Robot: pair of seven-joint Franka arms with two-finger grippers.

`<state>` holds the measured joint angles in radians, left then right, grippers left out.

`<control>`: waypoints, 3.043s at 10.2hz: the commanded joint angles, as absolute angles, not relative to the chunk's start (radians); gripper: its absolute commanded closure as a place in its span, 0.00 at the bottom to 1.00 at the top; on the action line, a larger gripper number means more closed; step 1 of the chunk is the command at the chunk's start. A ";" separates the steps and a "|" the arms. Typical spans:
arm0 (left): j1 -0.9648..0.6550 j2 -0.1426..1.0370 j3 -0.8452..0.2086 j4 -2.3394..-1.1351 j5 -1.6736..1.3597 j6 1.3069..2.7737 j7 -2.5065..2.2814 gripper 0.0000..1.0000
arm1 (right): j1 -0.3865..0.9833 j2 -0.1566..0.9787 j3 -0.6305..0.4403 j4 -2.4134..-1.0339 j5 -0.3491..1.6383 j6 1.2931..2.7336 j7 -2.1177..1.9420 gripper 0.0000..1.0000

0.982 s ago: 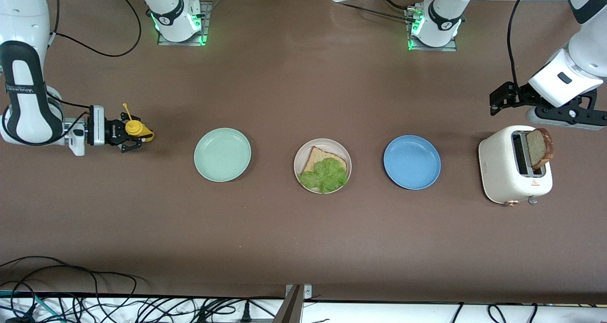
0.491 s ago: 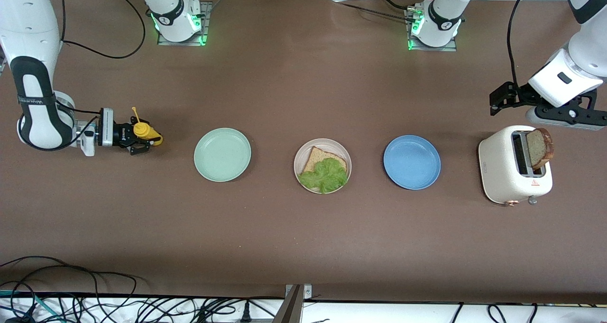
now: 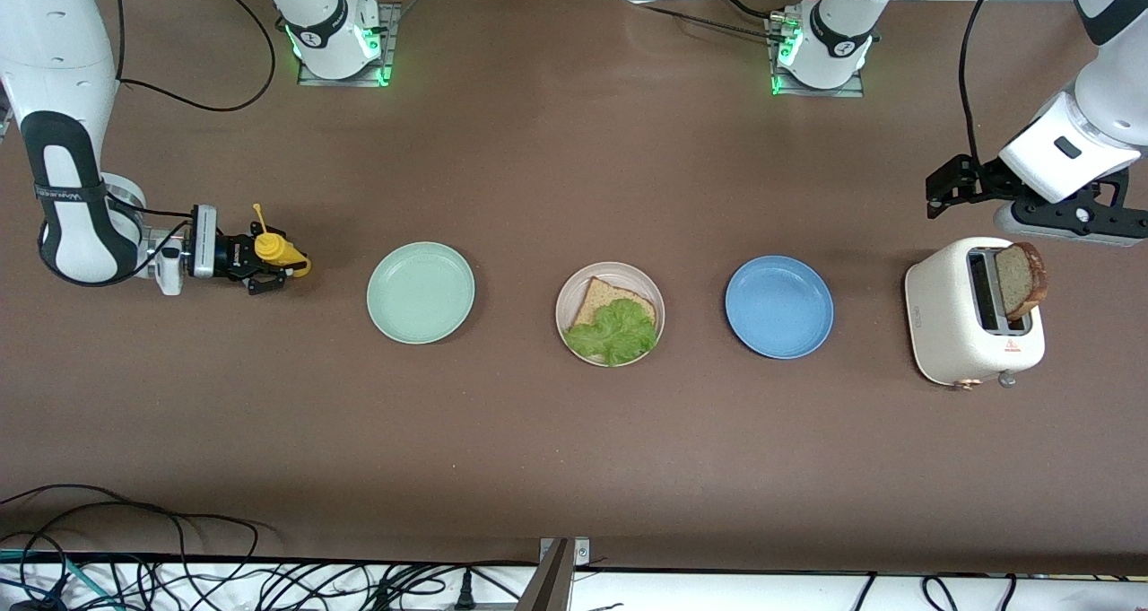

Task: Make sandwich on beige plate with both arms
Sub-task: 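Set the bottle down and open the right gripper, then withdraw the right gripper while the left gripper grasps the toaster bread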

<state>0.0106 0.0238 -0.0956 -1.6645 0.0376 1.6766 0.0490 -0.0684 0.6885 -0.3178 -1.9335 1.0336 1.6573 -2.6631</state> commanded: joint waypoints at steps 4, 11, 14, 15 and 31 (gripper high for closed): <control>0.012 0.031 -0.097 -1.641 0.023 1.660 0.051 0.00 | -0.103 0.719 -0.310 -1.928 1.066 1.628 -2.683 0.03; 0.025 0.032 -0.097 -1.641 0.023 1.658 0.057 0.00 | -0.238 0.719 -0.310 -1.778 0.898 1.568 -2.636 0.03; 0.138 0.086 -0.097 -1.643 0.037 1.660 0.087 0.00 | -0.236 0.709 -0.308 -1.533 0.735 1.456 -2.324 0.03; 0.184 0.115 -0.095 -1.643 0.038 1.663 0.113 0.00 | -0.227 0.700 -0.308 -1.450 0.697 1.425 -2.186 0.03; 0.365 0.362 -0.095 -1.692 0.132 1.815 0.268 1.00 | 0.044 0.526 -0.304 -1.094 0.095 1.376 -0.517 0.00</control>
<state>0.3590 0.3776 -0.0910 -1.6885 0.1063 1.8282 0.2539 0.0321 0.5505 -0.3058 -1.0908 0.1336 1.3626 -0.5351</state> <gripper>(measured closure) 0.568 0.000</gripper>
